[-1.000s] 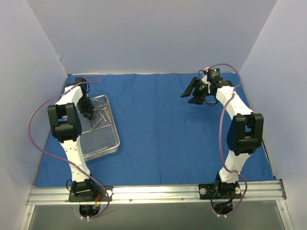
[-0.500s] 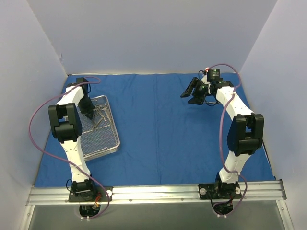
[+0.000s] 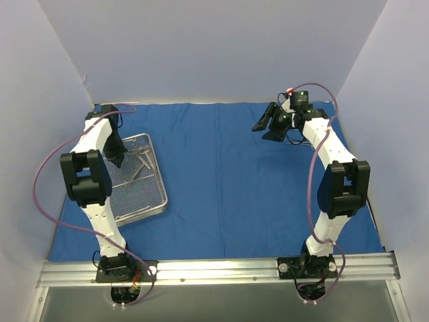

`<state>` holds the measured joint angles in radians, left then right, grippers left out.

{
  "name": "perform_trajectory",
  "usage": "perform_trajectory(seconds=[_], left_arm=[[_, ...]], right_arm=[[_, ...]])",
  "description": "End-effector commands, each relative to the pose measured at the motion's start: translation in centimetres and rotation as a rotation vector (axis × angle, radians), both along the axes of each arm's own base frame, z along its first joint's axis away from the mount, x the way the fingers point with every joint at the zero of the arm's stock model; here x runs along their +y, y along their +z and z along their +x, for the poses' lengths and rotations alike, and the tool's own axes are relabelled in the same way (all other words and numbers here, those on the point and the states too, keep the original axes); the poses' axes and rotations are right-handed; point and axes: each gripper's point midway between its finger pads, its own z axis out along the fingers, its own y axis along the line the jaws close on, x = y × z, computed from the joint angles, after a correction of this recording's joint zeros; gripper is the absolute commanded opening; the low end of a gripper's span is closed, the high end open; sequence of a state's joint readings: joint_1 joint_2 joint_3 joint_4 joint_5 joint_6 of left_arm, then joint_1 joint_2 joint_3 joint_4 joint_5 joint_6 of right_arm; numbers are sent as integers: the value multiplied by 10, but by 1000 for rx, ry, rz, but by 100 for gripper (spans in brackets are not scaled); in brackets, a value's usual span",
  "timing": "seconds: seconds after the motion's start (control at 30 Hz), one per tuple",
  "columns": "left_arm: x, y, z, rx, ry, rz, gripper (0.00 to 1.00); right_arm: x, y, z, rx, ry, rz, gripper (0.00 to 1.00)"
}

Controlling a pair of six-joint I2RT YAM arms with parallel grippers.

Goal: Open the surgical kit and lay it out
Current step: Pick up the medical item from the container, then place the medical item in the surgical kit.

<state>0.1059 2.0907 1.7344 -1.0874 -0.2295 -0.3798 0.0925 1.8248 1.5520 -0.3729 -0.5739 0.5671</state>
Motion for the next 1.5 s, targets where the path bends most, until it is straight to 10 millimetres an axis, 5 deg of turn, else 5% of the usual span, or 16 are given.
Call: perform_trajectory(seconds=[0.0, 0.17, 0.33, 0.47, 0.7, 0.93, 1.47], left_arm=[[1, 77, 2, -145, -33, 42, 2], [-44, 126, 11, -280, -177, -17, 2], [-127, 161, 24, -407, -374, -164, 2], [-196, 175, 27, -471, -526, -293, 2], [-267, 184, 22, -496, -691, -442, 2], [-298, 183, 14, -483, -746, -493, 2], [-315, 186, 4, -483, -788, -505, 2]], right_arm=[[13, 26, 0, -53, 51, 20, 55], [34, 37, 2, -78, 118, 72, 54], [69, 62, -2, -138, 243, 157, 54], [106, 90, -9, -222, 357, 259, 54], [154, 103, -26, -242, 471, 309, 56], [179, 95, -36, -216, 512, 298, 54], [191, 76, -40, -162, 553, 271, 44]])
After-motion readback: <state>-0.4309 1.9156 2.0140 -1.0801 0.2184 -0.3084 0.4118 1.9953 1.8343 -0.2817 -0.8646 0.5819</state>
